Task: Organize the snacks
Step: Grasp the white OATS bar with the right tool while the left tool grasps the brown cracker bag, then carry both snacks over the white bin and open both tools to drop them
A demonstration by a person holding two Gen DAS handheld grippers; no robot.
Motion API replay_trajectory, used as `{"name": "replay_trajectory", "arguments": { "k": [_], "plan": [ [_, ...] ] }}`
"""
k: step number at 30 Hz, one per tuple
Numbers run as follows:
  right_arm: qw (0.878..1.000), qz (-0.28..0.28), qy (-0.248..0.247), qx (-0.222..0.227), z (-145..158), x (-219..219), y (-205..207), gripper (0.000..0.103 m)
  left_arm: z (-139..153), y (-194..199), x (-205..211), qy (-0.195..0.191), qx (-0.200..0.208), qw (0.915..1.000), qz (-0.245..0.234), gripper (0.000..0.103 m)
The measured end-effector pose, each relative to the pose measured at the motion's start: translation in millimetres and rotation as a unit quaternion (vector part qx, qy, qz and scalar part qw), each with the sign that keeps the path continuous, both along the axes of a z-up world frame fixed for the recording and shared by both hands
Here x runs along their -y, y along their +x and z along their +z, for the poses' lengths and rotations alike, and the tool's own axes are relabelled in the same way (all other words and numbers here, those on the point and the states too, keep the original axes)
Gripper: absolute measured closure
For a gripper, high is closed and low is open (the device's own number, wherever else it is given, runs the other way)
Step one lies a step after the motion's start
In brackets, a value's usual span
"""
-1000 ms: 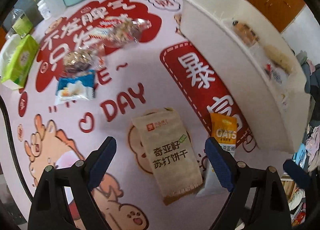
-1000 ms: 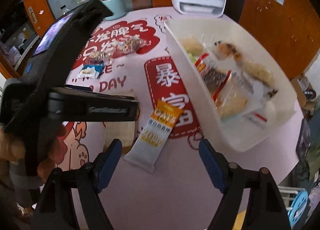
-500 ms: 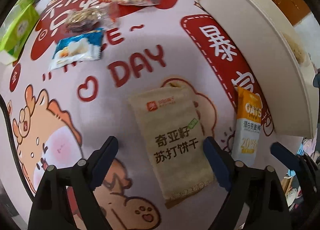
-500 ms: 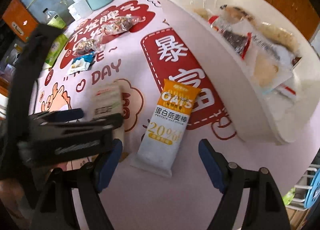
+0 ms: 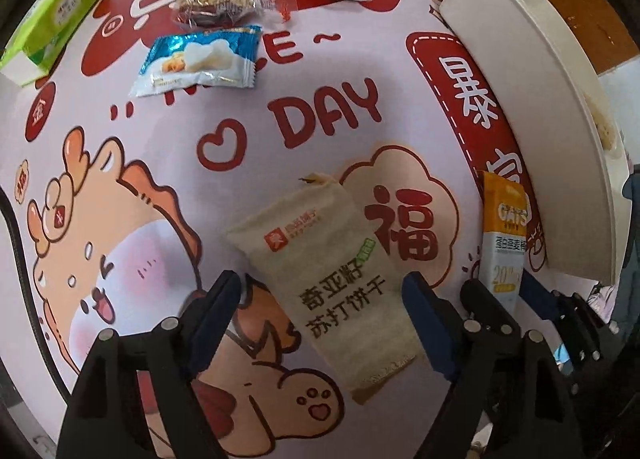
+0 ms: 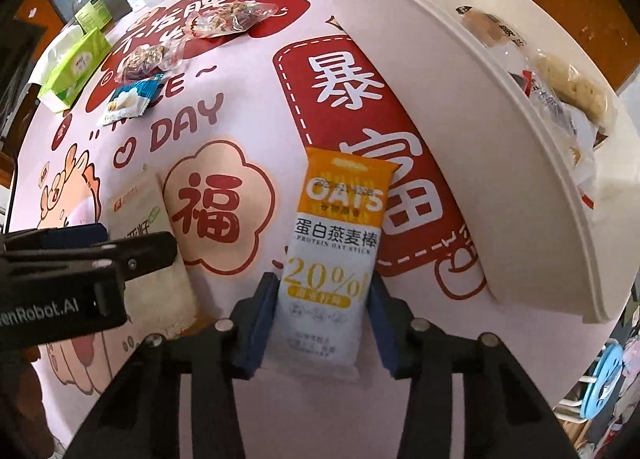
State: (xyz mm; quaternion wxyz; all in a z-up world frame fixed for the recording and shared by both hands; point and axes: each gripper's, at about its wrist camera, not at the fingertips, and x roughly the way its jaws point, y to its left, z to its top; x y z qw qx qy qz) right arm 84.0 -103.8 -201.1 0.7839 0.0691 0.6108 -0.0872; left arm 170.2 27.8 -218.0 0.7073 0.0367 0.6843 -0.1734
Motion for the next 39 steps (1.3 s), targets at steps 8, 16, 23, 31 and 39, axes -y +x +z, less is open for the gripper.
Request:
{"name": "replay_trajectory", "arguments": {
  "k": [8, 16, 23, 31, 39],
  "plan": [
    [1.0, 0.012, 0.0, -0.005, 3, 3, -6, 0.06, -3, -3, 35, 0.077, 0.01, 0.9969, -0.008, 0.019],
    [0.999, 0.027, 0.021, 0.009, 17, 13, -12, 0.06, 15, -23, 43, 0.024, 0.017, 0.9992, -0.027, 0.045],
    [0.997, 0.052, 0.041, 0.04, 40, 18, -18, 0.061, 64, -45, 25, -0.011, 0.079, 0.9966, -0.017, 0.045],
    [0.991, 0.069, 0.057, 0.096, 81, 30, -18, 0.061, 107, -57, 15, -0.034, 0.14, 0.9896, -0.005, 0.045],
    [0.984, 0.069, 0.061, 0.153, 124, 58, -22, 0.061, 155, -60, 44, -0.057, 0.183, 0.9816, -0.003, 0.045]
  ]
}}
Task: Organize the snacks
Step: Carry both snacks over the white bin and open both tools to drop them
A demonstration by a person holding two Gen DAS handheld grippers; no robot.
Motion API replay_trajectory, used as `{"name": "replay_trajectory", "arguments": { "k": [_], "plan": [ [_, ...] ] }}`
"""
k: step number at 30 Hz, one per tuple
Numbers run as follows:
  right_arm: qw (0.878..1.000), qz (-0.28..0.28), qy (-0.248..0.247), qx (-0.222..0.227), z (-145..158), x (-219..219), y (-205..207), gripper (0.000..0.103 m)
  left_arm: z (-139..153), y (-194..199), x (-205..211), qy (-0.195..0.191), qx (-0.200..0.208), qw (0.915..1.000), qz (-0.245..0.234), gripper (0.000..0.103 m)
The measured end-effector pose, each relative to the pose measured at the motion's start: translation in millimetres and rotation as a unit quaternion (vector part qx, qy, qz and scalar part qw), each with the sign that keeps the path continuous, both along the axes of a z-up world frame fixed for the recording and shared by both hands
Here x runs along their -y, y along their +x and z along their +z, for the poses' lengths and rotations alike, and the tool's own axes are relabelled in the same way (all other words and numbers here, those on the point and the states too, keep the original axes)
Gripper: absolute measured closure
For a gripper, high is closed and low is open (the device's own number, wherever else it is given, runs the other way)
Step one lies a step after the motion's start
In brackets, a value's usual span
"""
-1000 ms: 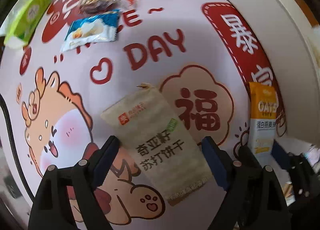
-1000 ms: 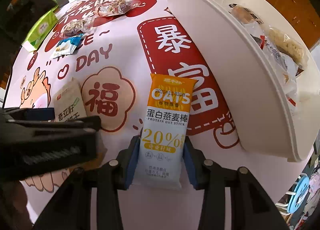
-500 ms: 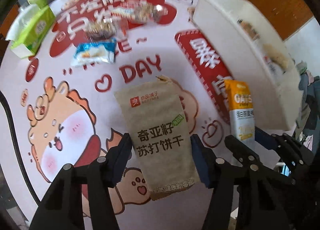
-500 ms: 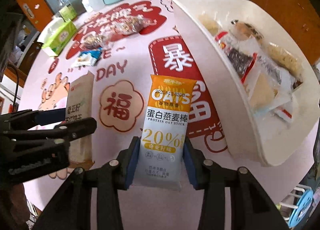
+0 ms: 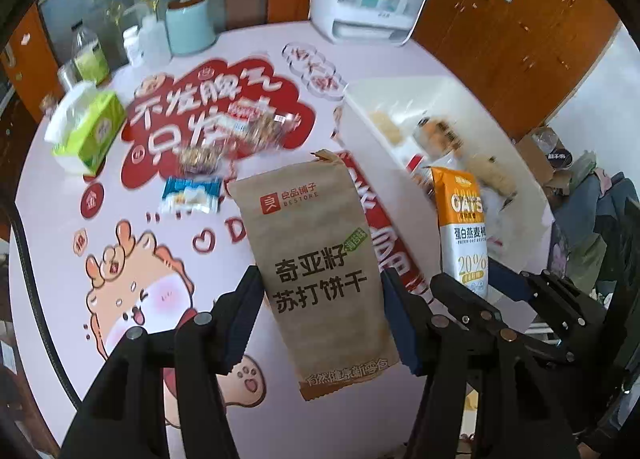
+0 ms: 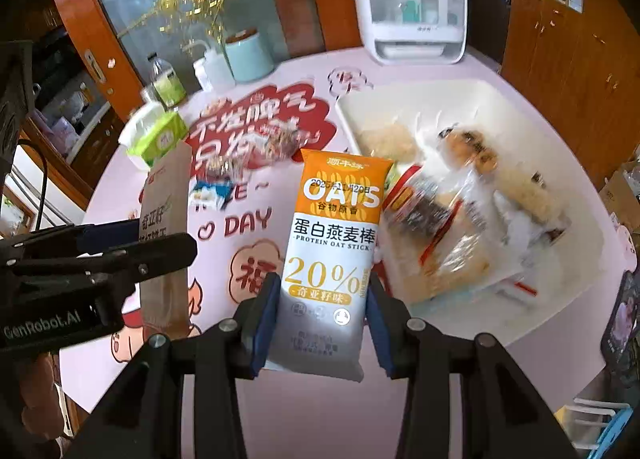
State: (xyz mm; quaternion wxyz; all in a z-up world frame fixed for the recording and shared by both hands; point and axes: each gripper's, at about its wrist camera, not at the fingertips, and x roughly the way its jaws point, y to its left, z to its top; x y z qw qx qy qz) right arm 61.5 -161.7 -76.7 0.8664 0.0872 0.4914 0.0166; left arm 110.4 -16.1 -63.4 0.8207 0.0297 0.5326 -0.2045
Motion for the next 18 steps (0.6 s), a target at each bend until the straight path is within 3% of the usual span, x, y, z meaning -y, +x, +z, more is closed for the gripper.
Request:
{"name": "replay_trajectory", "arguments": {
  "k": [9, 18],
  "plan": [
    [0.999, -0.005, 0.011, 0.035, 26, 43, -3, 0.061, 46, -3, 37, -0.025, 0.045, 0.9987, -0.001, 0.045],
    [0.998, -0.014, 0.021, 0.059, 39, 89, 0, 0.061, 68, -5, 82, -0.033, 0.066, 0.9973, -0.01, 0.045]
  ]
}}
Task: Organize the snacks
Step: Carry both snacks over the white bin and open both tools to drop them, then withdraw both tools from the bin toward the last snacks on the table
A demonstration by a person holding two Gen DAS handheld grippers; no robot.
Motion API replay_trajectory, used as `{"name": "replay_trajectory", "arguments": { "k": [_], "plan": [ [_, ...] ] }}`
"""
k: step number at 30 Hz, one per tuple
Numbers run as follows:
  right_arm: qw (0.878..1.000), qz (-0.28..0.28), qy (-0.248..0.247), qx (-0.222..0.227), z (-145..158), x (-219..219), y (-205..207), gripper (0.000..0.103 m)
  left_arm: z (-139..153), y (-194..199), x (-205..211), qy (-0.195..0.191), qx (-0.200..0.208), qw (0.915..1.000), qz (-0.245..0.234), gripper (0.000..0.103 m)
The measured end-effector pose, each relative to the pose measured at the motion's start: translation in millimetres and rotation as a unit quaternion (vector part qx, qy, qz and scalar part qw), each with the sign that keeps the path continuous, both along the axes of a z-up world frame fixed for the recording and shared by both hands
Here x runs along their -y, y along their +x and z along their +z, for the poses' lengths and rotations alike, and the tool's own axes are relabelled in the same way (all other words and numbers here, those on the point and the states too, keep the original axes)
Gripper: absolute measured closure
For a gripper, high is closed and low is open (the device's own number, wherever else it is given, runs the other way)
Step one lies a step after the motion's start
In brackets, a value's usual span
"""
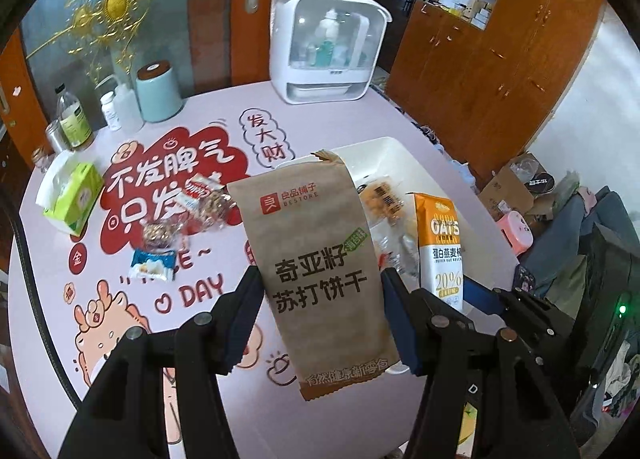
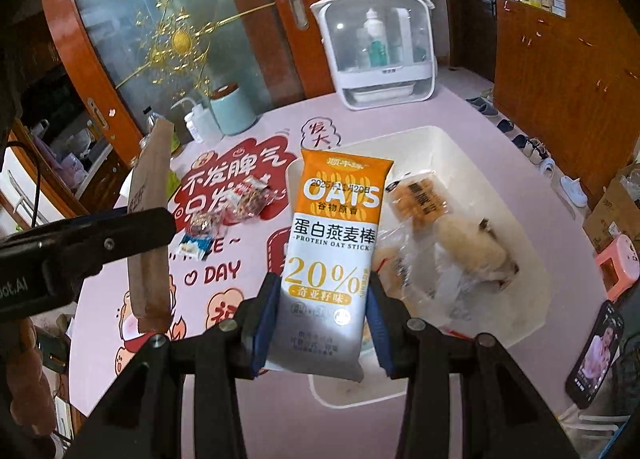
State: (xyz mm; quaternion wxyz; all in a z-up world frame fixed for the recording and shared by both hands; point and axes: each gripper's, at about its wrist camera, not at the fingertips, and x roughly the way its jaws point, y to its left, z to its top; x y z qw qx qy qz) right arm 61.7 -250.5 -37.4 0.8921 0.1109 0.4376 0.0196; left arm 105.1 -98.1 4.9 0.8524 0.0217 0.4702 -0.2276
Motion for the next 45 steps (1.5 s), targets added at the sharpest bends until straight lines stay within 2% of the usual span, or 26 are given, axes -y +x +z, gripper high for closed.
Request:
{"name": "replay_trajectory", "arguments": {
  "k": [9, 19, 24, 26, 29, 30, 31, 32, 45],
  "plan": [
    [0.999, -0.029, -0.01, 0.023, 10, 41, 5, 0.06, 6, 8, 40, 0.001, 0.008, 0.9999, -0.014, 0.045],
    [0.995, -0.056, -0.055, 0.064, 35, 77, 16, 0.06, 23, 30, 90, 0.0, 0.044, 0.9982, -0.041, 0.044],
    [0.993, -0.057, -0.072, 0.071, 40, 81, 22, 0.06, 21, 47, 113, 0.022, 0.062, 0.9966, -0.049, 0.044],
    [0.993, -0.051, -0.084, 0.065, 37, 79, 25, 0.06, 16, 57, 118, 0.034, 0.062, 0.9968, -0.039, 0.043],
    [0.994, -0.037, -0.085, 0.052, 30, 75, 25, 0.053, 9, 65, 118, 0.038, 0.047, 0.9976, -0.034, 0.025],
    [0.995, -0.034, -0.083, 0.046, 27, 73, 25, 0.043, 7, 66, 116, 0.035, 0.044, 0.9979, -0.032, 0.019],
    [0.995, -0.033, -0.081, 0.04, 24, 73, 24, 0.036, 6, 66, 115, 0.034, 0.044, 0.998, -0.03, 0.018],
    [0.996, -0.033, -0.079, 0.037, 23, 72, 23, 0.035, 5, 66, 113, 0.034, 0.043, 0.9981, -0.029, 0.018],
    [0.998, -0.028, -0.054, 0.005, 9, 56, 15, 0.035, -12, 51, 68, 0.043, 0.011, 0.999, -0.006, 0.017]
  ]
}}
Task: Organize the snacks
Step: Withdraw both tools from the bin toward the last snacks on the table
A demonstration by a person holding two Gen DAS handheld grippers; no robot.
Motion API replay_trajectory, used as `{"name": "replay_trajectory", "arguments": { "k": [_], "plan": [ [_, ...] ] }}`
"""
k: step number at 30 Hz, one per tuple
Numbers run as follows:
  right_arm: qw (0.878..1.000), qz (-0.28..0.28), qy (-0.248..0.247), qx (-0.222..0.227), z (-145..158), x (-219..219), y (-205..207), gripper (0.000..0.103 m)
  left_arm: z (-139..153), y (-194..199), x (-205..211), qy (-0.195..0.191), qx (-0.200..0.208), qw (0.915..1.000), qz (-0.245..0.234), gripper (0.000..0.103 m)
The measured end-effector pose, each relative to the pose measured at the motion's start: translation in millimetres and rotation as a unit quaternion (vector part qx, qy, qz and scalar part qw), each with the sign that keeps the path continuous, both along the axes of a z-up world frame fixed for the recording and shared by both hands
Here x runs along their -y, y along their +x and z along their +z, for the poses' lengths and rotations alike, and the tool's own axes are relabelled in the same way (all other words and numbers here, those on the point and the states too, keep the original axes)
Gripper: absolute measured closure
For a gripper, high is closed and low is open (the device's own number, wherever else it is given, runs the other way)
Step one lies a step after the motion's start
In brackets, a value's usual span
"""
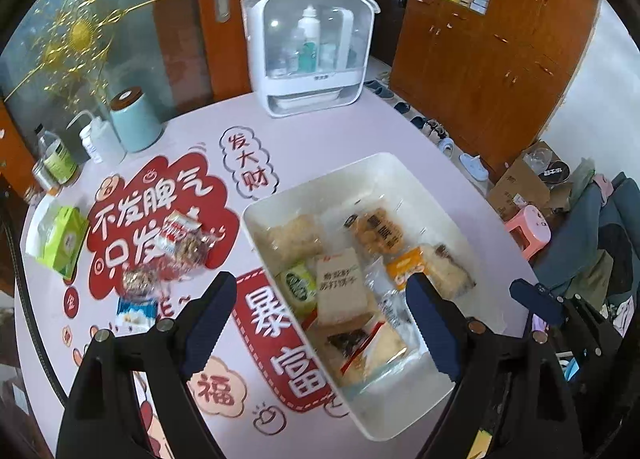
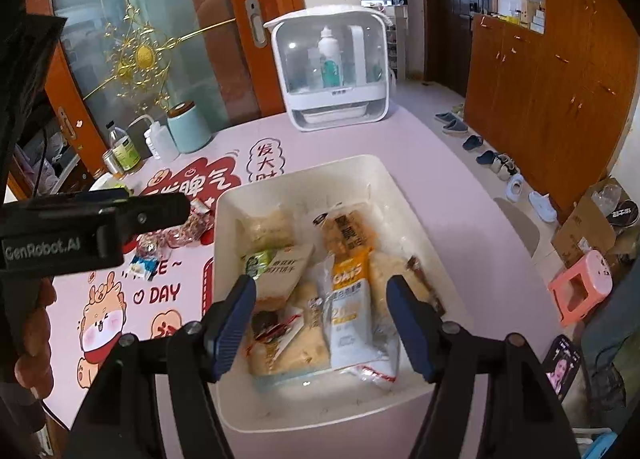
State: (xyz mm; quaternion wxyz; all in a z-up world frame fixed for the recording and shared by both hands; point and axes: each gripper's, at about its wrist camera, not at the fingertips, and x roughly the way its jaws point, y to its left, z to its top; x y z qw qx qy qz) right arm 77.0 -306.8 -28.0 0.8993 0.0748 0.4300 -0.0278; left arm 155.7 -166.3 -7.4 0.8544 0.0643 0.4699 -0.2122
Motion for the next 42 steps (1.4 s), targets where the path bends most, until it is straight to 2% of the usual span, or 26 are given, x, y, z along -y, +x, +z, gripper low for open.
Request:
{"name": "replay_trajectory", "arguments": {
  "k": [15, 26, 36, 42],
  "plan": [
    [1.0, 0.031, -0.002, -0.002, 7, -58, 1, 0.035, 13, -16, -82, -0.014, 0.004, 0.9988, 0.046, 0.017],
    [0.998, 0.06, -0.007, -0.007, 6, -110, 13, 0.035, 12, -17, -164, -0.014, 0.006, 0.9947, 0.102, 0.017],
    [0.996, 0.089, -0.012, -0.027, -5, -151, 43, 0.035, -7, 9, -251, -0.019, -0.007, 0.9839, 0.178, 0.017],
    [0.994, 0.104, -0.013, -0.033, -11, -174, 79, 0.035, -27, 28, -274, 0.005, -0.01, 0.985, 0.172, 0.017]
  ]
}}
